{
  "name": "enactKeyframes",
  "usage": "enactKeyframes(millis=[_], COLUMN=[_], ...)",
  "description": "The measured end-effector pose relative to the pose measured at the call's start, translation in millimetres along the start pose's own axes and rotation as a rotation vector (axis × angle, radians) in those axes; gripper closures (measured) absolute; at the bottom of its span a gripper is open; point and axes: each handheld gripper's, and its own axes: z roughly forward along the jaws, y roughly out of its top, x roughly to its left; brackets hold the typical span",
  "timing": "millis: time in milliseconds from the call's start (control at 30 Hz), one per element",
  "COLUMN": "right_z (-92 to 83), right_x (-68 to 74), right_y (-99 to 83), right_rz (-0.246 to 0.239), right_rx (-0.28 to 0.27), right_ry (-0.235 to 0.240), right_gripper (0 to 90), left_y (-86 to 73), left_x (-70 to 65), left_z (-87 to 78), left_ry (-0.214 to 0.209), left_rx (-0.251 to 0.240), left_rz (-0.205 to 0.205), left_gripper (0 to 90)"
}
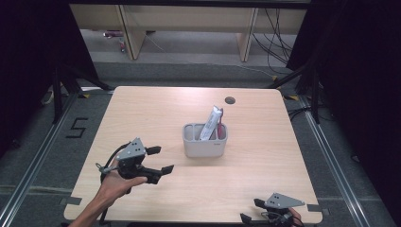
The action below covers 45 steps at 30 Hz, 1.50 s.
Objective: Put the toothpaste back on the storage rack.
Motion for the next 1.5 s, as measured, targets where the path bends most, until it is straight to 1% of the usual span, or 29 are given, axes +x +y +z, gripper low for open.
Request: enactKeyframes(millis=[33,100,167,200,233,267,300,333,400,433,500,567,700,733,767,800,833,867,900,933,967,1000,1133,1167,1200,1300,1400,1433,1500], right_z=[0.0,1.0,0.9,0.9,1.0,1.1,1.3,1.4,1.6,1.7,2.0,2.3,2.5,2.7,3.7,4.2,3.6,3.1,3.1,3.1,3.2,3.3,2.3,2.5,2.5,2.5,3.0,2.5,2.3], right_x=[-2.1,-1.9,-2.2,-2.2,-0.3,-1.8,-1.8,-1.4,-1.1,0.0,-0.1,-1.8,-1.6,-2.2,-1.7,-2.0,-1.5,0.1,0.2,0.2,-1.9,-1.7,-1.3,0.8,-0.9,-0.9,-0.6,-0.1,0.2], right_y=[0.5,0.4,0.5,0.6,0.4,0.7,0.9,1.0,1.2,1.1,1.1,1.2,1.5,1.7,1.7,1.8,1.8,1.7,1.7,1.7,1.8,1.8,2.5,2.3,2.6,2.6,2.6,2.9,3.1], right_rz=[-0.025,-0.013,-0.02,-0.023,0.0,-0.024,-0.024,-0.021,-0.017,0.002,0.004,-0.015,-0.012,-0.019,-0.006,-0.012,-0.014,0.009,0.011,0.01,-0.021,-0.015,-0.016,0.011,-0.016,-0.016,-0.017,-0.016,-0.014], right_rx=[-0.001,0.001,0.002,0.006,0.011,0.005,0.005,0.005,0.004,0.008,0.009,0.0,-0.002,-0.003,0.001,0.0,-0.002,0.004,0.004,0.002,-0.011,-0.022,-0.019,-0.014,-0.022,-0.023,-0.026,-0.025,-0.028], right_ry=[-0.004,0.007,-0.002,-0.007,-0.003,-0.01,-0.009,-0.009,-0.009,-0.002,-0.003,-0.008,-0.007,-0.011,0.004,0.008,-0.004,-0.004,-0.004,-0.005,-0.018,-0.012,-0.015,-0.004,-0.014,-0.014,-0.01,-0.009,-0.004], right_gripper=[24.2,24.2,24.3,24.3,24.3,24.3,24.3,24.3,24.3,24.4,24.4,24.4,24.4,24.4,24.4,24.4,24.4,24.4,24.4,24.4,24.4,24.4,24.4,24.4,24.4,24.3,24.3,24.3,24.3], left_y=[-1.9,-6.8,-11.7,-14.1,-15.3,-17.7,-19.7,-21.4,-25.9,-28.6,-33.2,-41.0,-51.9,-54.7,-57.0,-59.6,-62.1,-64.0,-65.4,-66.9,-69.0,-70.0,-77.0,-78.9,-80.8,-87.8,-94.4,-97.3,-100.9], left_x=[-0.2,-0.2,0.4,0.8,0.2,0.1,0.3,-0.4,-1.0,-1.3,-1.6,-0.9,0.2,0.7,0.3,0.2,0.4,0.6,0.5,0.1,0.3,-0.4,-2.1,-2.7,-3.3,-5.7,-7.2,-8.8,-10.6], left_z=[-0.8,-4.0,-7.7,-8.7,-10.2,-12.4,-13.9,-16.4,-20.1,-21.2,-25.1,-29.4,-36.3,-37.1,-39.3,-40.4,-41.4,-43.1,-44.5,-46.9,-48.7,-50.1,-55.5,-57.1,-58.1,-61.2,-64.0,-63.1,-64.1], left_ry=[0.0,0.012,0.017,0.008,0.017,0.016,0.011,0.022,0.023,0.017,0.027,0.034,0.052,0.047,0.055,0.054,0.047,0.05,0.052,0.061,0.057,0.069,0.078,0.081,0.079,0.091,0.1,0.104,0.107], left_rx=[0.003,0.004,0.01,0.006,0.011,0.017,0.014,0.021,0.012,0.002,0.016,0.018,0.04,0.034,0.044,0.043,0.046,0.053,0.058,0.066,0.06,0.062,0.067,0.073,0.073,0.081,0.109,0.108,0.138], left_rz=[-0.004,-0.007,-0.009,-0.011,-0.013,-0.011,-0.007,-0.007,-0.008,-0.013,-0.001,0.001,0.001,-0.004,-0.007,-0.011,-0.012,-0.008,-0.006,-0.007,-0.01,-0.011,-0.002,-0.001,-0.002,-0.002,0.013,0.004,0.017], left_gripper=[16.5,16.5,16.5,16.5,16.5,16.5,16.6,16.5,16.5,16.4,16.0,15.8,15.6,15.6,15.6,15.5,15.6,15.6,15.5,15.5,15.6,15.6,15.6,15.6,15.6,15.6,15.6,15.6,15.7])
